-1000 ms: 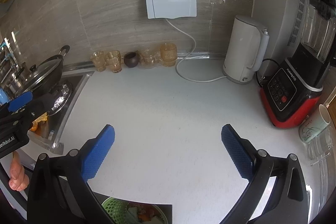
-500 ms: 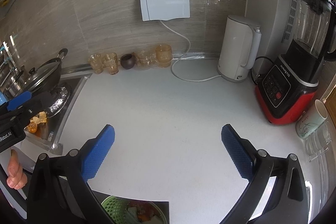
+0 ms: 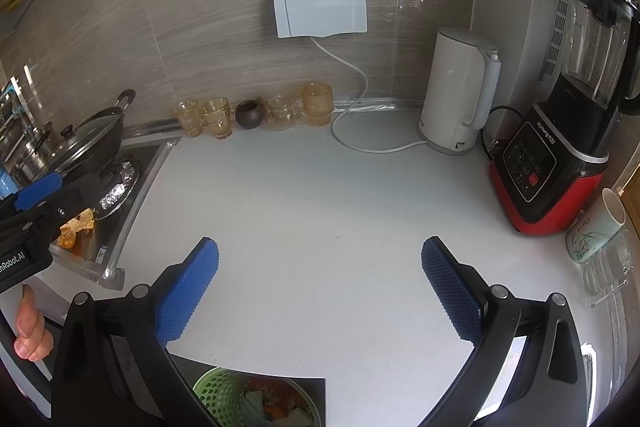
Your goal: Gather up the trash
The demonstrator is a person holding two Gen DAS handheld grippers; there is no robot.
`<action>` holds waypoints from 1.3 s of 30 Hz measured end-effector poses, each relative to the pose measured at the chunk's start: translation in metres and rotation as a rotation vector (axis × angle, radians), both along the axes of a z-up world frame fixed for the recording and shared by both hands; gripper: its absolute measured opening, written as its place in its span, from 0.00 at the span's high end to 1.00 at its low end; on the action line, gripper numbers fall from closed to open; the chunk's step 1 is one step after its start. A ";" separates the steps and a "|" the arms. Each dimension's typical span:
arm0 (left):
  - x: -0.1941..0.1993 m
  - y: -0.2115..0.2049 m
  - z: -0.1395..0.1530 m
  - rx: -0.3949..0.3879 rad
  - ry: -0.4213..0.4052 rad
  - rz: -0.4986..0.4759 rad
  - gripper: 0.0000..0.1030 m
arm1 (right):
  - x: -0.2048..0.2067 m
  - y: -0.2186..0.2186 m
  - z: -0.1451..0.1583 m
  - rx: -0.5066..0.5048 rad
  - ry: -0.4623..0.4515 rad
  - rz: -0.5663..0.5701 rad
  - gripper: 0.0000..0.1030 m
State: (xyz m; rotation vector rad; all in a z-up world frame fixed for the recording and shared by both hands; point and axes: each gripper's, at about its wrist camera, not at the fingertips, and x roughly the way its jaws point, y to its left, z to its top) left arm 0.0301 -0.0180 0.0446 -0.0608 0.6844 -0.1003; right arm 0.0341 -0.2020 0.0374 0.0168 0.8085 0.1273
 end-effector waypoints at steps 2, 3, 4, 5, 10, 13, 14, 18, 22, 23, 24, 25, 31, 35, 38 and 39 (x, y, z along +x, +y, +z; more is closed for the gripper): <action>-0.002 0.000 0.001 -0.002 -0.002 0.001 0.08 | -0.001 0.001 0.000 0.001 0.000 0.001 0.02; -0.002 0.000 0.001 -0.002 -0.003 0.000 0.08 | -0.002 0.001 0.000 0.002 -0.001 0.001 0.02; -0.003 0.000 0.002 -0.001 -0.004 0.000 0.08 | -0.002 0.001 0.000 0.002 -0.002 0.001 0.02; -0.003 0.000 0.002 -0.001 -0.005 0.000 0.08 | -0.003 0.001 0.000 0.001 -0.002 0.001 0.02; -0.005 0.000 0.003 -0.005 -0.007 0.001 0.08 | -0.005 0.003 0.001 0.000 -0.004 -0.001 0.02; -0.007 -0.001 0.003 -0.003 -0.009 0.000 0.08 | -0.005 0.003 0.001 0.001 -0.003 0.000 0.02; -0.008 -0.001 0.004 -0.002 -0.009 0.000 0.08 | -0.006 0.004 0.001 0.001 -0.003 0.000 0.02; -0.008 -0.001 0.004 0.001 -0.009 0.000 0.08 | -0.008 0.005 0.001 0.000 -0.004 0.001 0.02; -0.010 -0.001 0.004 0.002 -0.008 0.002 0.08 | -0.009 0.006 0.001 0.000 -0.005 -0.001 0.02; -0.010 -0.001 0.004 0.002 -0.008 -0.001 0.08 | -0.010 0.007 0.001 0.001 -0.004 -0.002 0.02; -0.010 -0.001 0.004 0.002 -0.008 -0.001 0.08 | -0.009 0.007 0.001 0.001 -0.003 -0.002 0.02; -0.010 -0.001 0.004 0.003 -0.008 0.000 0.08 | -0.009 0.007 0.000 0.001 -0.002 -0.001 0.02; -0.011 -0.002 0.004 0.002 -0.006 -0.003 0.08 | -0.009 0.009 0.001 0.000 -0.001 -0.004 0.02; -0.011 -0.002 0.004 0.001 -0.006 -0.004 0.08 | -0.008 0.008 0.001 -0.001 -0.001 -0.004 0.02; -0.010 -0.002 0.004 0.000 -0.005 -0.006 0.08 | -0.008 0.008 0.000 0.000 0.001 -0.005 0.02; -0.010 -0.003 0.004 0.000 -0.004 -0.007 0.08 | -0.008 0.007 0.000 -0.001 0.001 -0.006 0.02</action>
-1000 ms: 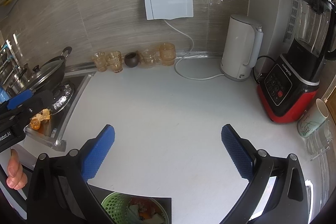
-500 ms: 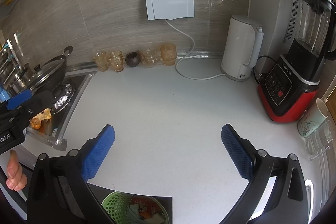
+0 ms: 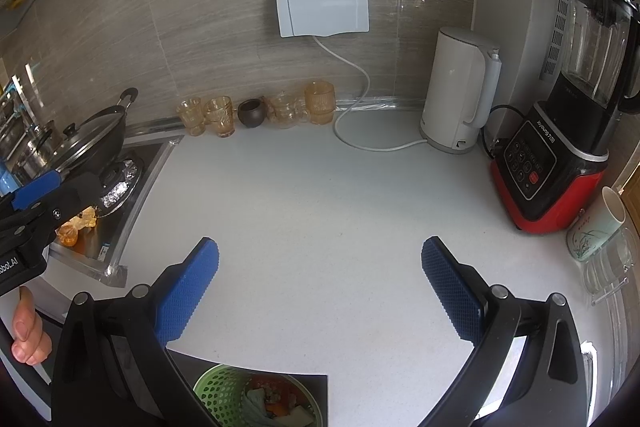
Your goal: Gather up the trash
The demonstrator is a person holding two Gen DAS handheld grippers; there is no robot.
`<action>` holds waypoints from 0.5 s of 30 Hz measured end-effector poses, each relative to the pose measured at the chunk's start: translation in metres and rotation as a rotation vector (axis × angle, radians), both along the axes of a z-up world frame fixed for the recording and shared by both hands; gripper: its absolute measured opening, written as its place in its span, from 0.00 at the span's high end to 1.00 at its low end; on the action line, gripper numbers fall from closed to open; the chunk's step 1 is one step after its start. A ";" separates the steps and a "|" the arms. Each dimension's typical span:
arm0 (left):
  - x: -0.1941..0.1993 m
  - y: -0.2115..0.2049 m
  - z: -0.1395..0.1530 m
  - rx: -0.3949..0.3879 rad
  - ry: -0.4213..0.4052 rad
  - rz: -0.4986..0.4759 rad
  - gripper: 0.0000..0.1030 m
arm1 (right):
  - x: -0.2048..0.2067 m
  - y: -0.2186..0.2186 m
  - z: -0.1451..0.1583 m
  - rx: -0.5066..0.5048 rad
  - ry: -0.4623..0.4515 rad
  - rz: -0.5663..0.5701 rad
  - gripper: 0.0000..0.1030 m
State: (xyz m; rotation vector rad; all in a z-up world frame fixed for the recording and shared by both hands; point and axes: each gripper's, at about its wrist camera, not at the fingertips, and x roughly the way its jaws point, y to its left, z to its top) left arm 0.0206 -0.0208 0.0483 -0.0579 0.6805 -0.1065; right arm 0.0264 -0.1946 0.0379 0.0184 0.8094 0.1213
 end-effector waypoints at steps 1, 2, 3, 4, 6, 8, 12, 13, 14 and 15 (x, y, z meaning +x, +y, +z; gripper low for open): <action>0.000 0.000 0.000 0.000 0.000 0.000 0.08 | 0.000 0.000 0.000 -0.002 0.001 0.000 0.02; 0.001 0.000 0.000 -0.001 0.001 0.000 0.08 | 0.000 0.000 0.000 -0.001 0.000 0.001 0.02; 0.001 0.000 0.000 -0.003 0.001 0.000 0.08 | 0.001 0.000 0.000 -0.001 0.000 0.001 0.02; 0.001 0.000 0.000 -0.004 0.002 0.000 0.08 | 0.000 0.000 0.000 -0.001 0.000 0.000 0.02; 0.002 0.000 0.000 -0.004 0.002 0.000 0.08 | 0.000 0.001 0.000 -0.003 0.001 0.000 0.02; 0.002 0.000 0.000 -0.005 0.002 -0.001 0.08 | 0.001 0.001 0.000 -0.002 0.002 0.000 0.02; 0.002 0.000 0.000 -0.003 0.003 0.001 0.08 | 0.001 0.000 -0.001 -0.001 0.004 0.001 0.02; 0.002 0.000 -0.001 -0.003 0.004 0.001 0.08 | 0.002 0.000 -0.001 -0.001 0.005 0.001 0.02; 0.002 0.000 -0.001 -0.004 0.005 0.002 0.08 | 0.002 0.000 -0.002 -0.002 0.005 0.000 0.02; 0.002 0.000 -0.001 -0.006 0.006 0.003 0.08 | 0.002 0.000 -0.002 -0.002 0.006 0.001 0.02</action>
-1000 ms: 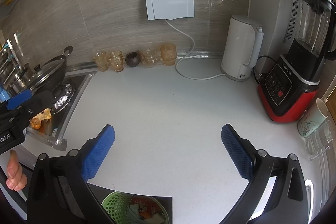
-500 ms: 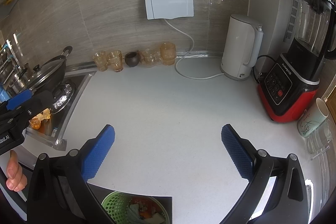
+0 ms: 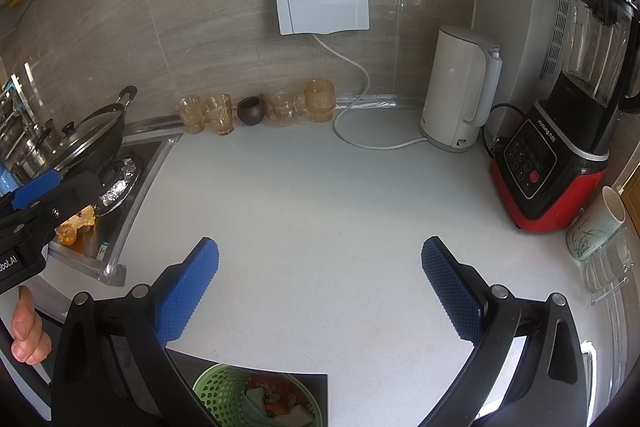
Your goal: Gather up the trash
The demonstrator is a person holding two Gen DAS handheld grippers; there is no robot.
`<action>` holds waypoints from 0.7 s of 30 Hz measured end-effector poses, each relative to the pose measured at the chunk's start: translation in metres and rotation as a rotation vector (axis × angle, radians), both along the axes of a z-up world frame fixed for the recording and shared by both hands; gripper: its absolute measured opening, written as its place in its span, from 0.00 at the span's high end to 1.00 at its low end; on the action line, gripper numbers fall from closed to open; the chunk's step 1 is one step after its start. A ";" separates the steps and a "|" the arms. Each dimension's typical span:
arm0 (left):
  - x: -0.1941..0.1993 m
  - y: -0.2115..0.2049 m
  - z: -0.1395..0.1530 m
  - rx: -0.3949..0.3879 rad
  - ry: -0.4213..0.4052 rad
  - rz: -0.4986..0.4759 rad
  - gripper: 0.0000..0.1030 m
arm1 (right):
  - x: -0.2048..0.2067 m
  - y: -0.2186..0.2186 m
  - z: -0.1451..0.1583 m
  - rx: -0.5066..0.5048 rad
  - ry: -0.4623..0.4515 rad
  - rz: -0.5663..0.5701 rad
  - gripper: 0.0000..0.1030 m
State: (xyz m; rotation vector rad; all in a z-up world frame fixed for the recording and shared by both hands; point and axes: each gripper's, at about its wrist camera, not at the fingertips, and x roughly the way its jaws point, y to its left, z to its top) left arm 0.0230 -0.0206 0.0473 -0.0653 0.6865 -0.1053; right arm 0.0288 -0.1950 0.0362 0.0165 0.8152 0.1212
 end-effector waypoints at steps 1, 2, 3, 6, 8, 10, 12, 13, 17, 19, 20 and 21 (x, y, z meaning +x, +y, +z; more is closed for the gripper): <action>0.000 0.000 0.000 -0.002 0.001 0.001 0.08 | 0.000 0.000 0.000 0.001 0.001 0.000 0.02; 0.000 0.000 -0.001 -0.003 0.003 0.001 0.07 | 0.000 0.000 0.000 0.001 0.000 -0.001 0.02; 0.001 0.000 -0.001 -0.004 0.005 0.002 0.08 | 0.000 0.000 0.000 0.002 0.001 -0.001 0.02; 0.002 0.000 -0.003 -0.004 0.010 0.006 0.08 | 0.001 0.000 -0.001 0.002 0.003 -0.001 0.02; 0.003 0.000 -0.003 -0.007 0.012 0.007 0.07 | 0.000 0.000 -0.002 0.002 0.006 -0.001 0.02; 0.004 0.000 -0.004 -0.009 0.014 0.005 0.07 | 0.001 -0.001 -0.004 0.005 0.010 -0.001 0.02; 0.005 0.000 -0.005 -0.013 0.014 0.000 0.07 | 0.001 -0.001 -0.005 0.006 0.012 -0.002 0.02; 0.005 0.000 -0.005 -0.014 0.010 0.001 0.07 | 0.002 -0.001 -0.005 0.007 0.013 -0.003 0.02; 0.004 -0.002 -0.005 0.015 -0.013 0.016 0.07 | 0.002 -0.002 -0.005 0.011 0.014 -0.004 0.02; 0.005 -0.002 -0.006 0.016 -0.014 0.018 0.07 | 0.001 -0.003 -0.006 0.012 0.016 -0.006 0.02; 0.005 -0.002 -0.006 0.013 -0.016 0.020 0.07 | 0.002 -0.003 -0.006 0.013 0.016 -0.006 0.02; 0.006 -0.002 -0.006 0.010 -0.011 0.024 0.07 | 0.001 -0.003 -0.006 0.014 0.017 -0.006 0.02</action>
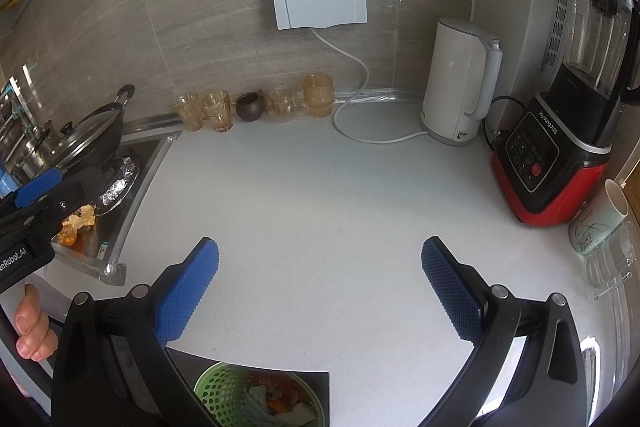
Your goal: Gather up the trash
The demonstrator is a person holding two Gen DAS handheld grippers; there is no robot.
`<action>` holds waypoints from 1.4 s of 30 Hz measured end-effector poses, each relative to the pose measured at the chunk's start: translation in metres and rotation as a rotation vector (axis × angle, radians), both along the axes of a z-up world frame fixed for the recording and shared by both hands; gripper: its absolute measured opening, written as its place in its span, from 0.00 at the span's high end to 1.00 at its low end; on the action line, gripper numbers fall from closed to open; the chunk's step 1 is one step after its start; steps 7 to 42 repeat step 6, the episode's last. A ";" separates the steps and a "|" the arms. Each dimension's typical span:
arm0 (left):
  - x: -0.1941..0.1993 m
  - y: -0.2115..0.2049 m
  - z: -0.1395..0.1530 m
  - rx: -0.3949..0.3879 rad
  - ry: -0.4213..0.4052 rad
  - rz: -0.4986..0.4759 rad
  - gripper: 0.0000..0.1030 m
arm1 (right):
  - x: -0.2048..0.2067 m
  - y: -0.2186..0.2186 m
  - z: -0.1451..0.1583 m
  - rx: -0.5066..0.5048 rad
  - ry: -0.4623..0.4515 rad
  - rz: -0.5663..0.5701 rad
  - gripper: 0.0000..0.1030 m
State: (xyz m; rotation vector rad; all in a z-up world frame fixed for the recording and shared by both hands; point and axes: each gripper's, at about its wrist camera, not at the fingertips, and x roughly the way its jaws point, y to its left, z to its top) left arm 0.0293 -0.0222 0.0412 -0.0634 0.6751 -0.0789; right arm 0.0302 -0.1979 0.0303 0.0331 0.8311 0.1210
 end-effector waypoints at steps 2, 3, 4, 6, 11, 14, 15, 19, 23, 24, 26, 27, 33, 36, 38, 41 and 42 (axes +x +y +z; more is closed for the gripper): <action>0.002 0.001 -0.001 -0.009 0.014 0.002 0.08 | -0.001 0.000 0.000 -0.001 0.001 -0.001 0.02; 0.003 0.002 -0.002 -0.014 0.020 0.007 0.07 | -0.001 0.000 0.000 0.000 0.002 -0.001 0.02; 0.003 0.003 -0.002 -0.019 0.021 0.013 0.07 | 0.000 0.000 0.000 0.000 0.002 -0.002 0.02; 0.003 0.004 -0.002 -0.019 0.023 0.018 0.08 | -0.001 -0.001 -0.001 0.001 0.003 -0.003 0.02; 0.003 0.004 -0.002 -0.019 0.023 0.018 0.08 | -0.001 -0.001 -0.001 0.001 0.003 -0.003 0.02; 0.003 0.004 -0.002 -0.019 0.023 0.018 0.08 | -0.001 -0.001 -0.001 0.001 0.003 -0.003 0.02; 0.003 0.004 -0.002 -0.019 0.023 0.018 0.08 | -0.001 -0.001 -0.001 0.001 0.003 -0.003 0.02; 0.003 0.004 -0.002 -0.019 0.023 0.018 0.08 | -0.001 -0.001 -0.001 0.001 0.003 -0.003 0.02; 0.003 0.004 -0.002 -0.019 0.023 0.018 0.08 | -0.001 -0.001 -0.001 0.001 0.003 -0.003 0.02; 0.003 0.004 -0.002 -0.019 0.023 0.018 0.08 | -0.001 -0.001 -0.001 0.001 0.003 -0.003 0.02; 0.003 0.004 -0.002 -0.019 0.023 0.018 0.08 | -0.001 -0.001 -0.001 0.001 0.003 -0.003 0.02; 0.003 0.004 -0.002 -0.019 0.023 0.018 0.08 | -0.001 -0.001 -0.001 0.001 0.003 -0.003 0.02; 0.003 0.004 -0.002 -0.019 0.023 0.018 0.08 | -0.001 -0.001 -0.001 0.001 0.003 -0.003 0.02; 0.003 0.004 -0.002 -0.019 0.023 0.018 0.08 | -0.001 -0.001 -0.001 0.001 0.003 -0.003 0.02; 0.003 0.004 -0.002 -0.019 0.023 0.018 0.08 | -0.001 -0.001 -0.001 0.001 0.003 -0.003 0.02; 0.003 0.004 -0.002 -0.019 0.023 0.018 0.08 | -0.001 -0.001 -0.001 0.001 0.003 -0.003 0.02; 0.003 0.004 -0.002 -0.019 0.023 0.018 0.08 | -0.001 -0.001 -0.001 0.001 0.003 -0.003 0.02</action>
